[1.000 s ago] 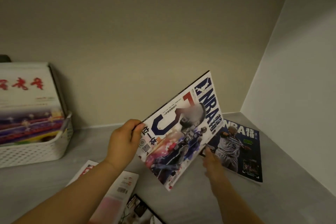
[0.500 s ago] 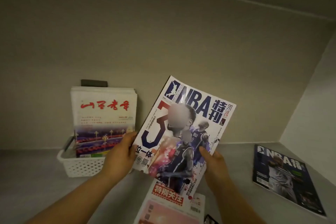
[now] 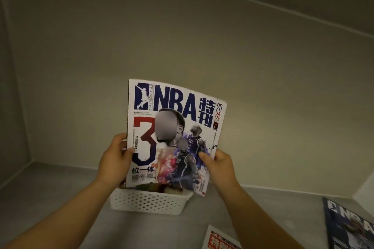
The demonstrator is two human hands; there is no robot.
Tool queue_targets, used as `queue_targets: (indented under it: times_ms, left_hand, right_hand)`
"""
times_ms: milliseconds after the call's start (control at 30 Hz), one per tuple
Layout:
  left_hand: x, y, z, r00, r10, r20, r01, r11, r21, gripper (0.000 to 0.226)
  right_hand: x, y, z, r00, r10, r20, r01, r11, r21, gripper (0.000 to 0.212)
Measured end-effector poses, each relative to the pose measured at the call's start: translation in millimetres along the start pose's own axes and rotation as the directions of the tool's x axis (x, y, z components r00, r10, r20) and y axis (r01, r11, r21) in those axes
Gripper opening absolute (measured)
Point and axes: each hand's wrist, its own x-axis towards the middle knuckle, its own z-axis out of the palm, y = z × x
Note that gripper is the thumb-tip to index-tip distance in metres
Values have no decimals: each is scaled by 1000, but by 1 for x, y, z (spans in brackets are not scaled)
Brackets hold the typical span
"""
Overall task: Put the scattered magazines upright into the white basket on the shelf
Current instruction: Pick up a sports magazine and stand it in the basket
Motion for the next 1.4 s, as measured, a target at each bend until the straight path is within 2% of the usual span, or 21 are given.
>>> queue_targets:
  times_ms: [133,333,667,867,967,1100,1167,1267,1400]
  left_hand:
    - [24,-11,-13,997,16,-74,-17,1000,-11,29]
    - [38,-38,-11,998,-12,-58,14,999,30,28]
    - [27,-84,19,992,-86,96,68,982,176,28]
    - [32,-96,25,986,-157,51,144,970,196,25]
    - [37,-97,26,990,-142,18,135,968,210,25]
    - [41,-94,26,992,-123,-25,125,978,166,48]
    - [42,-92,27,994,-101,46,95,989,116,59]
    - [44,-89,34,983,-72,166,75,997,-12,65]
    - [51,-83,44,971,-121,206,162,967,-198,69]
  right_hand:
    - [28,-9,24,999,-39,13,40,996,-76,17]
    - [49,0,44,1000,17,21,-12,975,-220,21]
    - [56,29,42,985,166,-52,-173,964,-201,23]
    - [64,30,50,990,138,-41,-144,962,-233,25]
    - [69,32,50,990,114,-83,-131,965,-229,24]
    - [73,33,48,981,80,-175,-108,982,-157,28]
    - [76,32,48,979,95,-182,-110,991,-77,42]
    - [80,30,50,988,137,-67,-133,990,55,56]
    - [85,28,58,994,101,29,-103,990,99,54]
